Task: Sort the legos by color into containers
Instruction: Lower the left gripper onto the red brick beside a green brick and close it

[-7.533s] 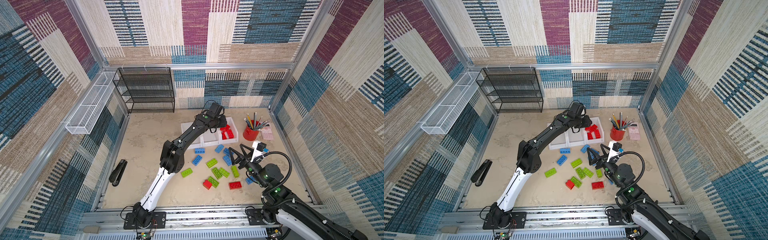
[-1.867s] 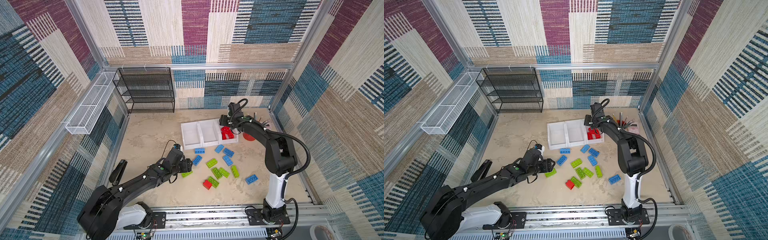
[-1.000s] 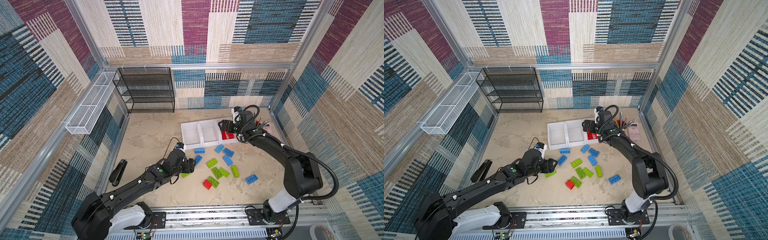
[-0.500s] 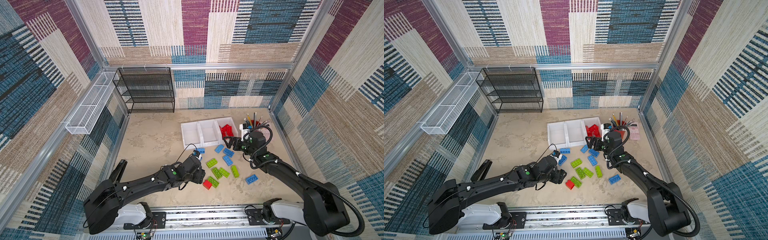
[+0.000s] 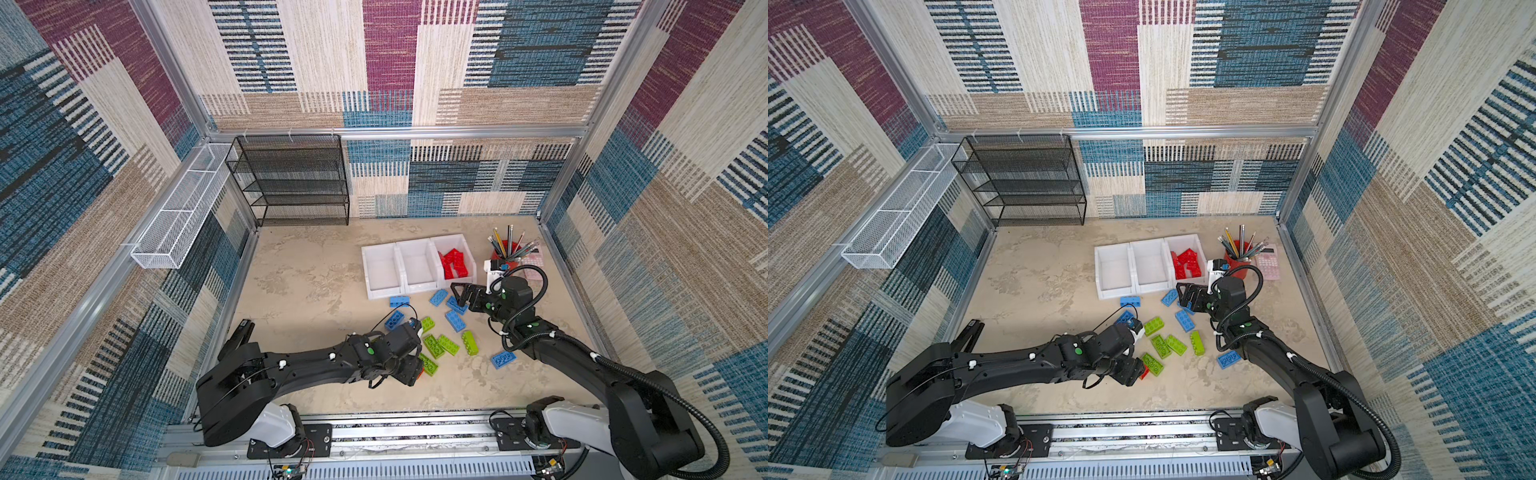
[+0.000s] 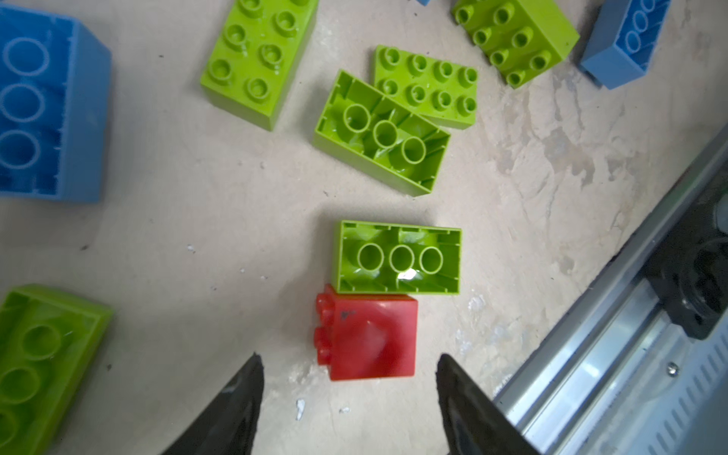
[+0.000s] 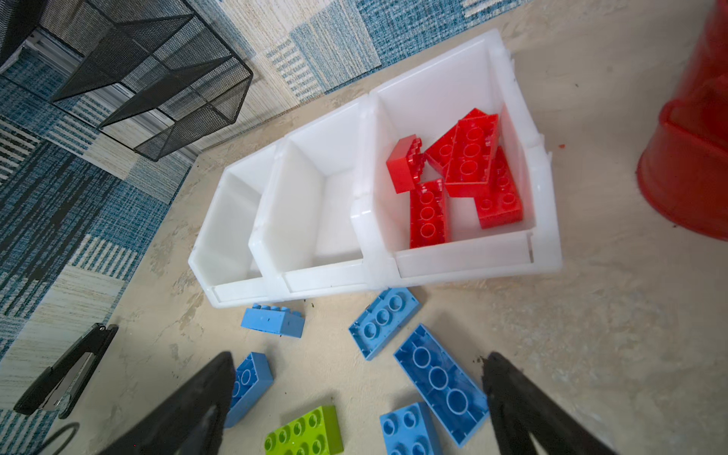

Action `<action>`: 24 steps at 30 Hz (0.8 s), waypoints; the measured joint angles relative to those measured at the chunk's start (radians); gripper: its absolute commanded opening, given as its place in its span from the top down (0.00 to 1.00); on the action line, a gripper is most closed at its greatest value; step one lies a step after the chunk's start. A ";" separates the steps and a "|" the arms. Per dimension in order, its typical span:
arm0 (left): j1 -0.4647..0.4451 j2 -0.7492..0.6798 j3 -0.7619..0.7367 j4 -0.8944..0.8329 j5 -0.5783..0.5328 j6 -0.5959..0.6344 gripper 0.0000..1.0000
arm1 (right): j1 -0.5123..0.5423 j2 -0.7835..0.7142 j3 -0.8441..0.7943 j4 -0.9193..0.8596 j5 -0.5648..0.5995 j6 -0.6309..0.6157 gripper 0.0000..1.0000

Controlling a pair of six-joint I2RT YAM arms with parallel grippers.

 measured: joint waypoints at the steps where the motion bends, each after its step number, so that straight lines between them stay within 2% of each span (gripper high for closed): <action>1: -0.005 0.017 0.011 -0.002 0.000 0.005 0.30 | 0.000 0.000 0.000 0.003 0.005 0.001 0.01; 9: -0.021 0.121 0.066 -0.023 -0.006 0.030 0.41 | 0.000 -0.019 -0.001 0.002 0.043 0.015 0.01; 19: -0.023 0.150 0.093 -0.049 -0.031 0.032 0.62 | 0.000 -0.074 -0.013 0.002 0.051 0.018 0.00; 24: -0.023 0.143 0.093 -0.058 -0.038 0.031 0.66 | 0.000 -0.086 -0.019 0.002 0.051 0.019 0.00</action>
